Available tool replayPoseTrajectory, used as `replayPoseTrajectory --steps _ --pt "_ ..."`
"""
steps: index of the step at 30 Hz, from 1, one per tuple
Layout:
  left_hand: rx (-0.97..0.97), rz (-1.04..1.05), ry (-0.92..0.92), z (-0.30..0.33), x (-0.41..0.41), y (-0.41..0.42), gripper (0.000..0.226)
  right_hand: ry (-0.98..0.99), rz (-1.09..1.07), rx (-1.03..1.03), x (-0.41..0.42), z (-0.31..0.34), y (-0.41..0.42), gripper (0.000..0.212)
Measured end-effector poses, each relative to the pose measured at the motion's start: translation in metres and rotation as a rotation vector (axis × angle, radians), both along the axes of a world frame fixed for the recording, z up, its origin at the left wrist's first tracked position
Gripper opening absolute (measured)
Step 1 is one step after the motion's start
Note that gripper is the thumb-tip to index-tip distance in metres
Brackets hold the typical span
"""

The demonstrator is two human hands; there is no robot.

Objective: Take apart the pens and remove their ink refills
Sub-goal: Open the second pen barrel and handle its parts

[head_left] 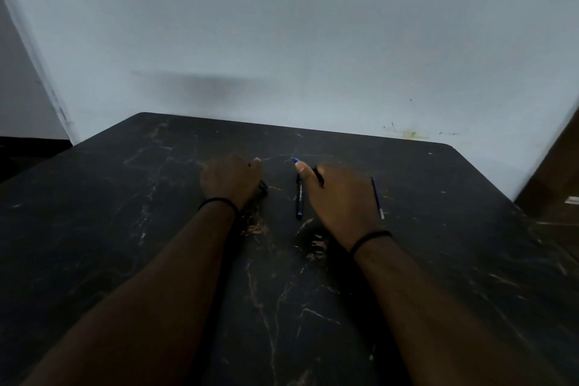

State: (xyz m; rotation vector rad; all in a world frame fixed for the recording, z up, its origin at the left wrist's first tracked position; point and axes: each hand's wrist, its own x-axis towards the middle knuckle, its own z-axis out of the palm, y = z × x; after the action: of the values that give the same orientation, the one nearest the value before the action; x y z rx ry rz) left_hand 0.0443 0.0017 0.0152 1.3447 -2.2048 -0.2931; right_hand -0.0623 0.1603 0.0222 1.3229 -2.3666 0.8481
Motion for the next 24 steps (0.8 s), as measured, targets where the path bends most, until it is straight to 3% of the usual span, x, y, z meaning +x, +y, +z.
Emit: replayPoseTrajectory --steps 7,10,14,17,19,24 --pt "-0.022 0.091 -0.26 -0.005 0.006 -0.008 0.055 -0.065 0.04 0.048 0.005 0.006 0.005 0.046" --pt "-0.014 0.137 -0.211 -0.004 0.006 -0.005 0.06 -0.102 0.048 0.017 0.005 0.007 0.006 0.04" --pt "-0.164 0.076 0.192 0.005 0.003 0.004 0.041 -0.138 0.095 -0.089 0.007 0.007 0.006 0.027" --pt "-0.118 -0.133 0.586 0.011 -0.004 0.017 0.038 -0.159 0.168 -0.18 0.009 0.009 0.01 0.024" --pt "-0.063 -0.259 0.737 0.012 -0.01 0.027 0.04 -0.224 0.19 -0.218 0.009 0.011 0.011 0.026" --pt "0.475 -0.54 1.067 0.016 -0.021 0.039 0.031 -0.624 0.201 -0.277 0.008 0.012 0.003 0.033"
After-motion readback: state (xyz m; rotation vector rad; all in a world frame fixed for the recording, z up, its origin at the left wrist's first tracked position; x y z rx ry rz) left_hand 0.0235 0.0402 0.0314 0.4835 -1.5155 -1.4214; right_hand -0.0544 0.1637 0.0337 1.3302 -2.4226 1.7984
